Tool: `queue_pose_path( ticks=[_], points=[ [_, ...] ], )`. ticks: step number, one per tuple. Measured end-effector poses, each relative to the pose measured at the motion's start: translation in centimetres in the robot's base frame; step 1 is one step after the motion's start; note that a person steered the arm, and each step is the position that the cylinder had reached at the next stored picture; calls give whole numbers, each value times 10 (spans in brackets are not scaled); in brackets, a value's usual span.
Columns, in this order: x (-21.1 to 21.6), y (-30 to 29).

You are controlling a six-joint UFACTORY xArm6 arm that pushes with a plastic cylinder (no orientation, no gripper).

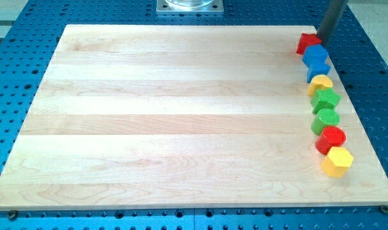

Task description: Push your arm to the right of the green star

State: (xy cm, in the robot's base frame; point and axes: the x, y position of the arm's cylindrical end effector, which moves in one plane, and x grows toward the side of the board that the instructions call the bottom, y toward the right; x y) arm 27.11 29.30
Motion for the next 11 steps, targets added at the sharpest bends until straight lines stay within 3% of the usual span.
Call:
queue_pose_path(
  ticks=[4, 11],
  points=[
    [140, 16],
    [179, -2]
  ],
)
